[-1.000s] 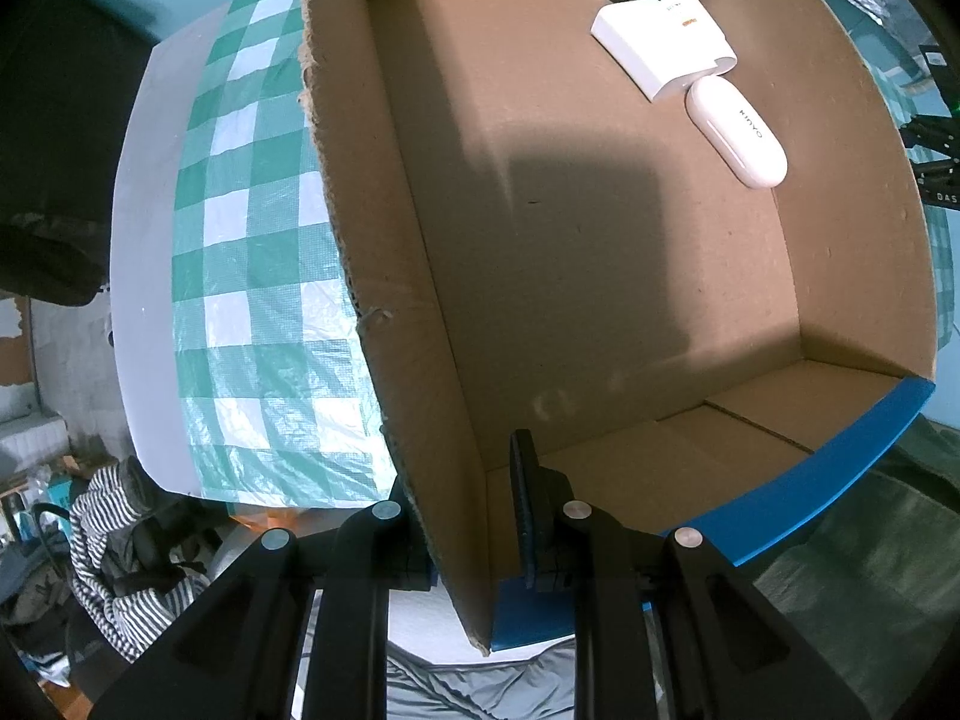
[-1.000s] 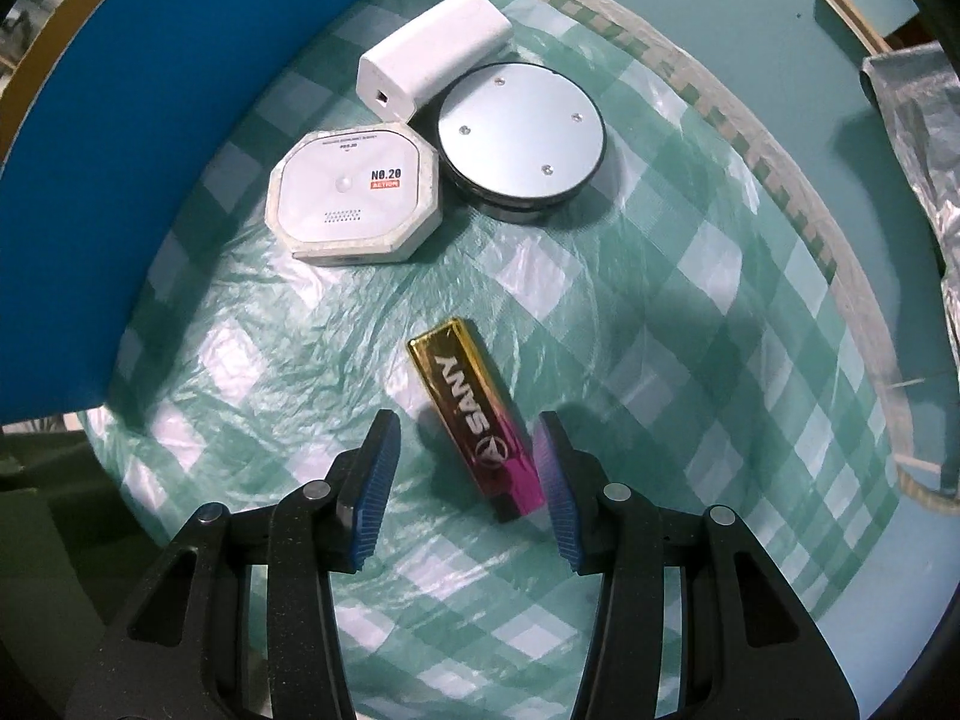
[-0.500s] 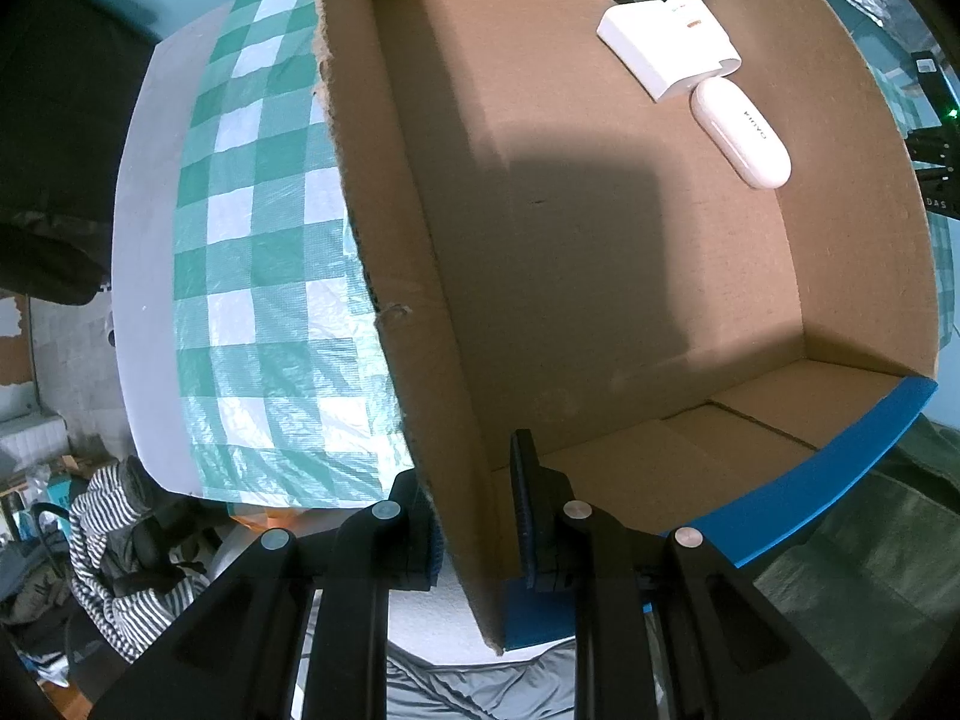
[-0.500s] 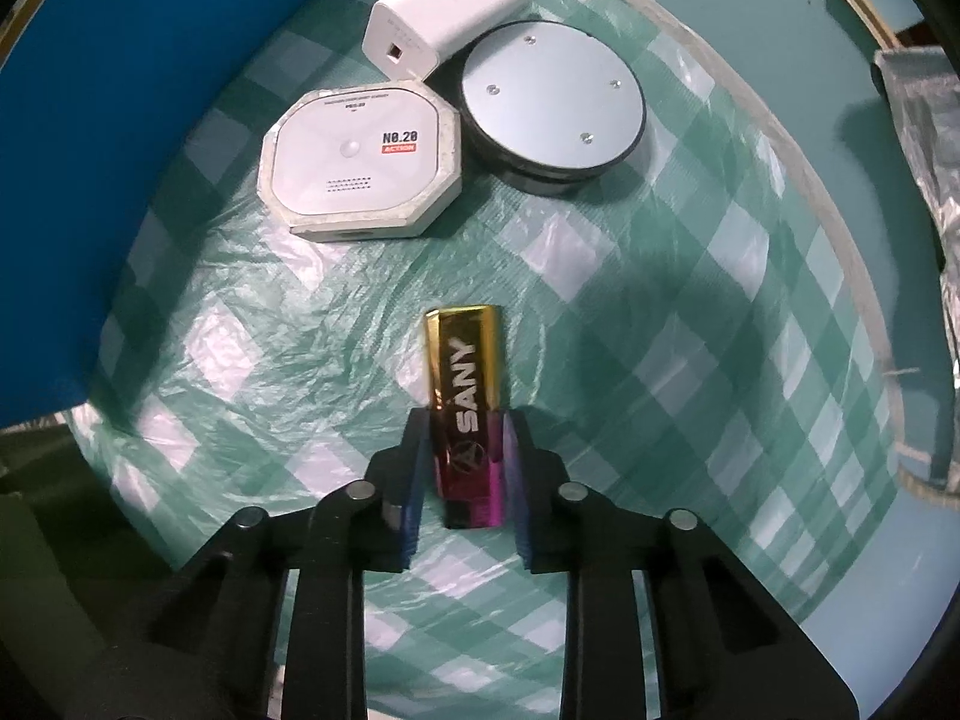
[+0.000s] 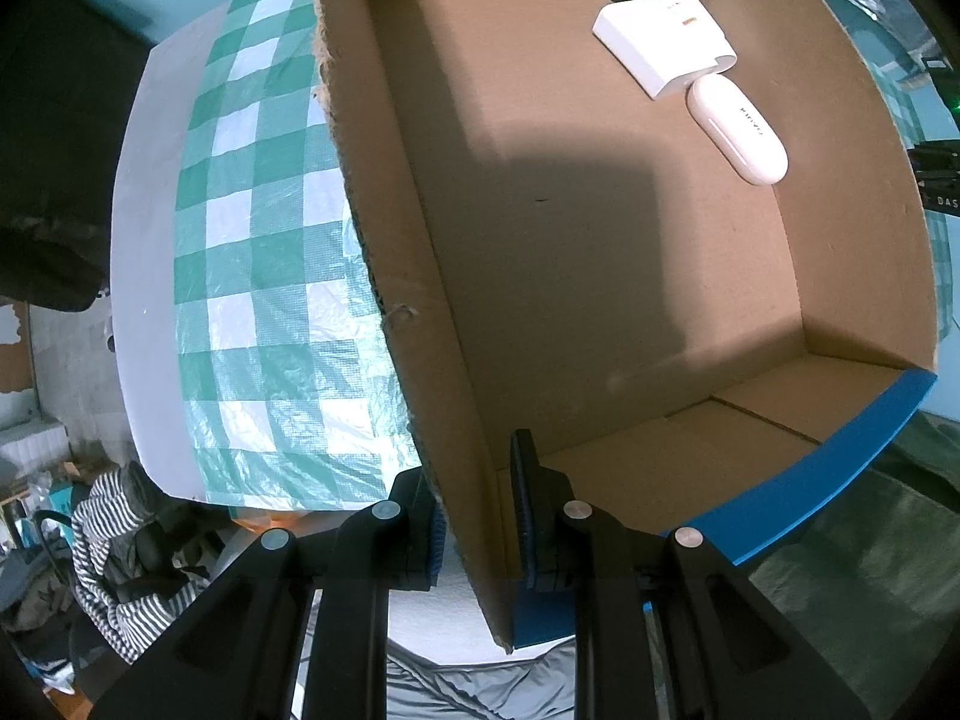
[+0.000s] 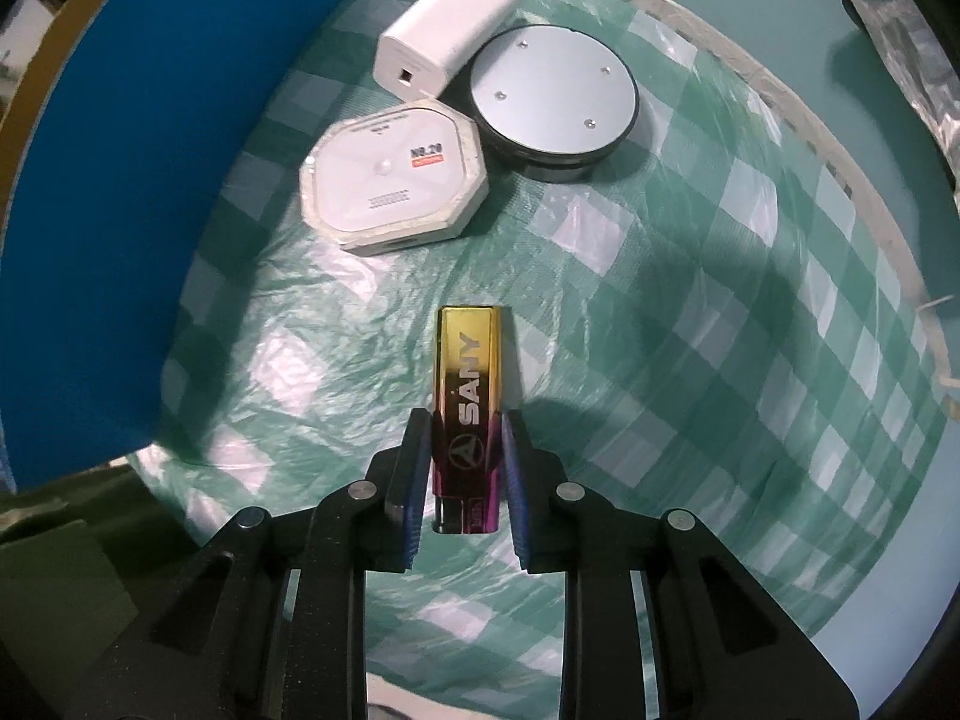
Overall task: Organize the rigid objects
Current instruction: 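Lift the gold-pink SANY lighter with the right gripper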
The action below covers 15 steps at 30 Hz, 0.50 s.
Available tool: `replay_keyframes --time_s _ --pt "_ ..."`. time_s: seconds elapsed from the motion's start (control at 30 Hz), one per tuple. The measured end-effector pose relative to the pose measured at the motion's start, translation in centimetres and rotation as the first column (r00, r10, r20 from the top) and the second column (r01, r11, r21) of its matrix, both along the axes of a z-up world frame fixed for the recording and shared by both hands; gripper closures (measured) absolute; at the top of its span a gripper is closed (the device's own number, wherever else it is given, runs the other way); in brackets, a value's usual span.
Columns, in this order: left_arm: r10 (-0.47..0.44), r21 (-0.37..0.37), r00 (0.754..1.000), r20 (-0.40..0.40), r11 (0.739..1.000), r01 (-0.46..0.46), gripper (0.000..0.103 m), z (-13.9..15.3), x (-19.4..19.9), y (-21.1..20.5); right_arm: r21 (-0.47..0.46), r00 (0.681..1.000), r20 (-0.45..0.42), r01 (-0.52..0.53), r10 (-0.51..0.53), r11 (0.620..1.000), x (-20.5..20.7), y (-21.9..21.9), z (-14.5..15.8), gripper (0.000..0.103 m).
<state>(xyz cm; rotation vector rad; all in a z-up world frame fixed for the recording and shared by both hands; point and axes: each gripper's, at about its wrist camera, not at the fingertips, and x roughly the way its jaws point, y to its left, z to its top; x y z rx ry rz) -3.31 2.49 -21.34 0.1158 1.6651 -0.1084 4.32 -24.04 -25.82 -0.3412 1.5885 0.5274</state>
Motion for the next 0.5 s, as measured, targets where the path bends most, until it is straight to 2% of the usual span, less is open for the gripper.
replay_keyframes --time_s 0.2,0.5 --pt "-0.006 -0.003 1.0 -0.002 1.0 0.006 0.084 0.0 0.1 0.1 0.029 1.0 0.009 0.013 -0.013 0.999 -0.6 -0.3 1.4 0.081" --pt "-0.003 -0.007 1.0 -0.002 1.0 0.003 0.084 0.0 0.3 0.0 0.0 0.999 -0.027 0.019 -0.019 1.0 -0.8 -0.4 -0.7 0.081"
